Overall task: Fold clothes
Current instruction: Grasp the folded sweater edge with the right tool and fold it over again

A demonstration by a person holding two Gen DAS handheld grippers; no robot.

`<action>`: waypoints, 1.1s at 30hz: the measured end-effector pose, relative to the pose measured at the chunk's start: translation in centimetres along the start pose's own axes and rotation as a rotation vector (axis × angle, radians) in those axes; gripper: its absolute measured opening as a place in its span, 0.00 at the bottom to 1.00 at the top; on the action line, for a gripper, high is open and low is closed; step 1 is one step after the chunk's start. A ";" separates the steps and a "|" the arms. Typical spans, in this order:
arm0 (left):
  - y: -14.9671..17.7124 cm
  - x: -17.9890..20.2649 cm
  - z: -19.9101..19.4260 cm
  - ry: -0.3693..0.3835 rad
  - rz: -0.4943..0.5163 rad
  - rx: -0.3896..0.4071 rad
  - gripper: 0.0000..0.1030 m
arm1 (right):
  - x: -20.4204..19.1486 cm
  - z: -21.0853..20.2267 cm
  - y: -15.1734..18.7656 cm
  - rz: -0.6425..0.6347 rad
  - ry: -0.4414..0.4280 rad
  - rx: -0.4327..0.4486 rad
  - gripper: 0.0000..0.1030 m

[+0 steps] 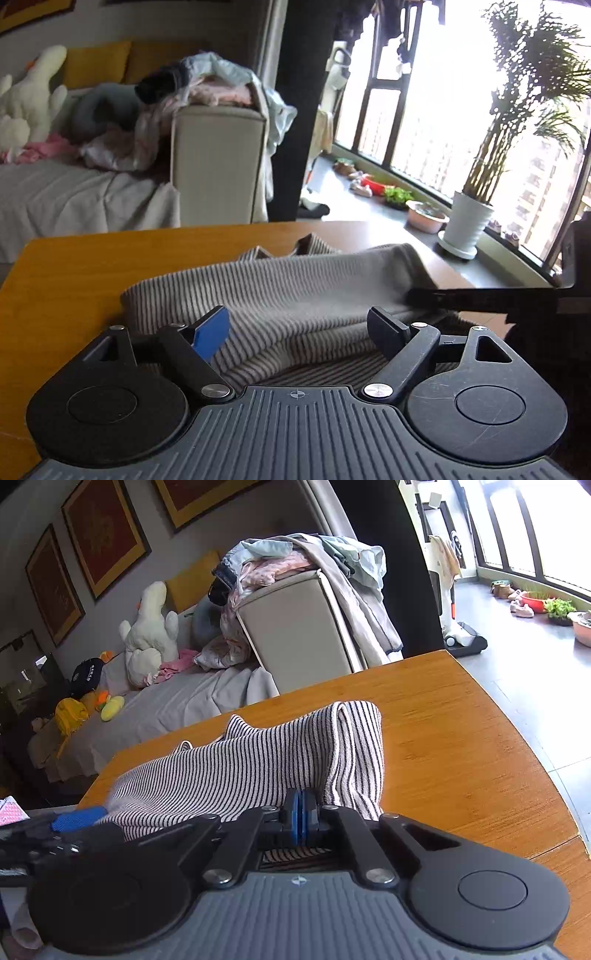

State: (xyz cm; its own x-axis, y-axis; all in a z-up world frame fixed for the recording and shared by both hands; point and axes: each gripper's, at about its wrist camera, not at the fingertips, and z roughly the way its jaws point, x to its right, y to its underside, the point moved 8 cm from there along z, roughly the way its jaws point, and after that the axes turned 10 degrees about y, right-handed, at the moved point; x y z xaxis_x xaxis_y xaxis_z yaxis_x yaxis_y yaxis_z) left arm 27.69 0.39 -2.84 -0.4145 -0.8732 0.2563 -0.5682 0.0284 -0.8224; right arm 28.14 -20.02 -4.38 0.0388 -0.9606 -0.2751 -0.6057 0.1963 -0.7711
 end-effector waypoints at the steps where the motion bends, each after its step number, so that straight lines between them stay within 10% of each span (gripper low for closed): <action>1: 0.8 -0.8 0.7 -0.027 -0.012 -0.023 0.84 | -0.3 -0.2 -0.1 -0.010 0.002 0.002 0.05; 2: 1.0 -1.0 0.9 -0.032 -0.001 -0.018 0.86 | -0.8 -0.4 -0.4 -0.030 0.001 0.007 0.10; 4: 1.2 -0.8 1.0 -0.034 0.014 -0.027 0.91 | -2.4 -0.5 -1.9 -0.095 -0.008 0.035 0.52; 6: 1.4 -0.6 1.3 -0.044 0.034 -0.036 0.94 | -4.3 -0.3 -3.7 -0.170 -0.021 0.073 0.60; 20: 1.5 -1.2 0.5 0.007 -0.028 -0.002 0.94 | -8.8 11.4 -4.7 -0.347 0.070 -0.084 0.51; 21: 1.4 -1.3 0.5 0.010 -0.033 0.001 0.94 | -9.1 11.3 -4.5 -0.366 0.074 -0.077 0.29; 24: 1.4 -1.2 0.4 0.010 -0.033 0.003 0.95 | -9.5 10.1 -4.4 -0.367 0.077 -0.058 0.07; 33: 0.0 -0.3 -4.3 -0.050 -0.052 0.042 0.96 | -10.1 -2.2 -6.6 -0.304 -0.084 0.067 0.06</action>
State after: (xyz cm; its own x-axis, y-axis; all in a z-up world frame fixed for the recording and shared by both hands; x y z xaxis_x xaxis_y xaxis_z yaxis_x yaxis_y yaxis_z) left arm 24.77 2.77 -0.73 -0.3487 -0.8962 0.2743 -0.5573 -0.0370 -0.8295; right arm 29.99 -12.03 4.73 0.2774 -0.9582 -0.0704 -0.5023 -0.0822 -0.8608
